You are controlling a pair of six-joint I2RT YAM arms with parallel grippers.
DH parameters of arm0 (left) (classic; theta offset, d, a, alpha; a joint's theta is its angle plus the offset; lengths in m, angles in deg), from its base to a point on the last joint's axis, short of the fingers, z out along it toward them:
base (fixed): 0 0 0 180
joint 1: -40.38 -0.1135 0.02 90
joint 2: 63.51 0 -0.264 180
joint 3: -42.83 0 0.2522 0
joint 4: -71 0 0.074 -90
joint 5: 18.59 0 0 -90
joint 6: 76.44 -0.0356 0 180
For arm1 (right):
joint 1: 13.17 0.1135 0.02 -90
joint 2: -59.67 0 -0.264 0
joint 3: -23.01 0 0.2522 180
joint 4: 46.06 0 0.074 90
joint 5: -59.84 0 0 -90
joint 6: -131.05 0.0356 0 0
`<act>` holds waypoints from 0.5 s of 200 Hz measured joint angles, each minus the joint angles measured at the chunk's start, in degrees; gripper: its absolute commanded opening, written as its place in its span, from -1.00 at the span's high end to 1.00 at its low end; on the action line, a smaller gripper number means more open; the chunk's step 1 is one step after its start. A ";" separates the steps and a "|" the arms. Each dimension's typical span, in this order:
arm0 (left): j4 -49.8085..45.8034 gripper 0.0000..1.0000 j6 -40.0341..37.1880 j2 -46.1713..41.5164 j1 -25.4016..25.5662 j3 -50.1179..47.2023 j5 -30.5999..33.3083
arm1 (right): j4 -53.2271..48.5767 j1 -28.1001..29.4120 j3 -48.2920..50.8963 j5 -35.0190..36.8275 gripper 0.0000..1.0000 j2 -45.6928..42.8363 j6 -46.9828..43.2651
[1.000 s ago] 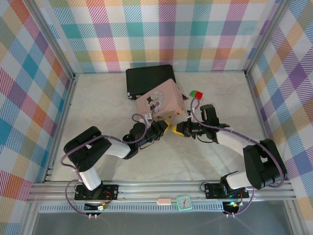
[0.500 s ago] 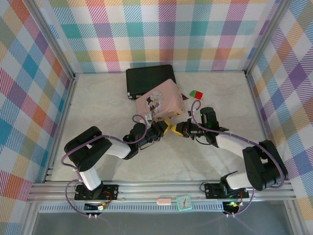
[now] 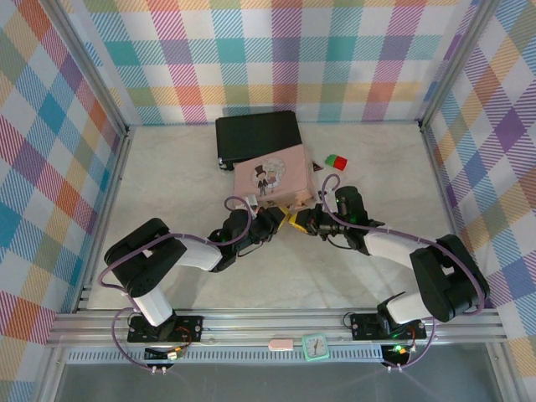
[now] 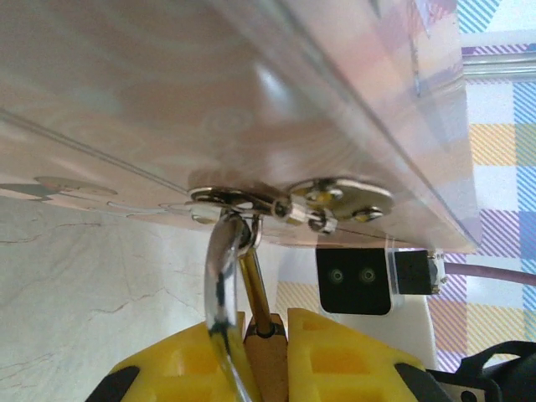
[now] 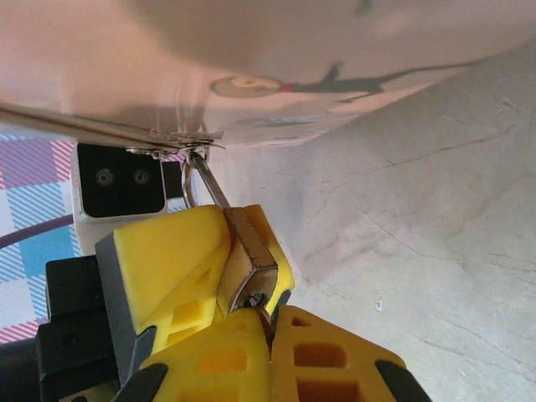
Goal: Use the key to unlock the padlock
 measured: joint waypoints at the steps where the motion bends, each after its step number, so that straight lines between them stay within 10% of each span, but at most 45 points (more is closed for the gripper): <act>1: -0.07 1.00 0.00 0.00 0.00 0.00 0.02 | 0.00 0.00 0.00 0.07 1.00 0.00 0.09; 100: -10.27 1.00 -0.22 -4.87 1.60 1.11 1.27 | -4.61 -0.35 -0.42 8.04 0.20 -2.78 -1.07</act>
